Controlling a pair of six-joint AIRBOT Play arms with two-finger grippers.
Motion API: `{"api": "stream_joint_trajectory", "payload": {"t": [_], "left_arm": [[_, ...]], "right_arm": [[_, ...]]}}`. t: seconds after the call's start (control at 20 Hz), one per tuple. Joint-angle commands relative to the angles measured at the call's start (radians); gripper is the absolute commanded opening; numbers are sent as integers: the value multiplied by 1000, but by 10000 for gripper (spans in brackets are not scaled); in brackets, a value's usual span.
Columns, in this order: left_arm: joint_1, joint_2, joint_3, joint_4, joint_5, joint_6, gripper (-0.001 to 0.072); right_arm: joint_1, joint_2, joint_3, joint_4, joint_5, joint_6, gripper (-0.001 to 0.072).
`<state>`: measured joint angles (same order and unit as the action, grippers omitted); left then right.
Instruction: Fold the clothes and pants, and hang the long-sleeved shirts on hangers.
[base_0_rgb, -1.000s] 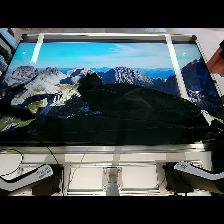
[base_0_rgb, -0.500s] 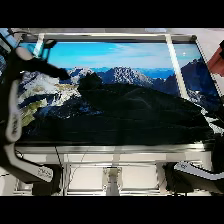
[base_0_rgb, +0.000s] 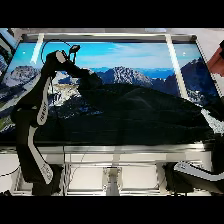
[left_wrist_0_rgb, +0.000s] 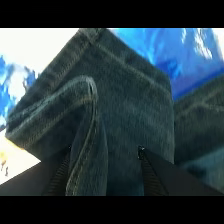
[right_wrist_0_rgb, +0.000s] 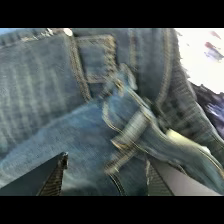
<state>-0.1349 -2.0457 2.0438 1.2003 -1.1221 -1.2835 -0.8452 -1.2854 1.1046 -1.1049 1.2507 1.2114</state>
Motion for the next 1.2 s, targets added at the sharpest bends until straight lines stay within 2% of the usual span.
{"api": "stream_joint_trajectory", "payload": {"t": [0.0, 0.15, 0.2, 0.25, 0.35, 0.4, 0.45, 0.55, 0.7, 0.8, 0.95, 1.15], "left_arm": [[-18, -31, 11, 27, 61, -19, 487], [-33, -35, 11, 199, 93, -92, 487], [-37, -35, 11, 214, 103, -100, 482], [-37, -37, 11, 206, 111, -100, 437], [-45, -50, 11, 186, 130, -93, 274], [-53, -57, 11, 179, 144, -90, 115], [-62, -63, 11, 179, 158, -90, 24], [-70, -53, 11, 210, 169, -104, 23], [-31, 26, 11, 509, 117, -294, 23], [47, 114, 11, 688, 39, -361, 23], [215, 235, 11, 710, -72, -362, 23], [407, 285, 9, 690, -297, -358, 24]], "right_arm": [[102, 0, -11, 5, -84, 0, 546], [184, 0, -10, 5, -93, 0, 546], [202, 0, -10, 5, -98, 0, 546], [216, 0, -10, 5, -103, 0, 546], [230, 0, -10, 5, -114, 12, 546], [233, 0, -10, 5, -114, 17, 546], [233, 0, -10, 5, -113, 32, 546], [233, 0, -10, 5, -109, 38, 545], [233, 0, -10, 6, -107, 65, 545], [233, 0, -10, 6, -107, 74, 545], [233, 0, -10, 9, -107, 83, 545], [235, 0, -10, 23, -117, 90, 543]]}}
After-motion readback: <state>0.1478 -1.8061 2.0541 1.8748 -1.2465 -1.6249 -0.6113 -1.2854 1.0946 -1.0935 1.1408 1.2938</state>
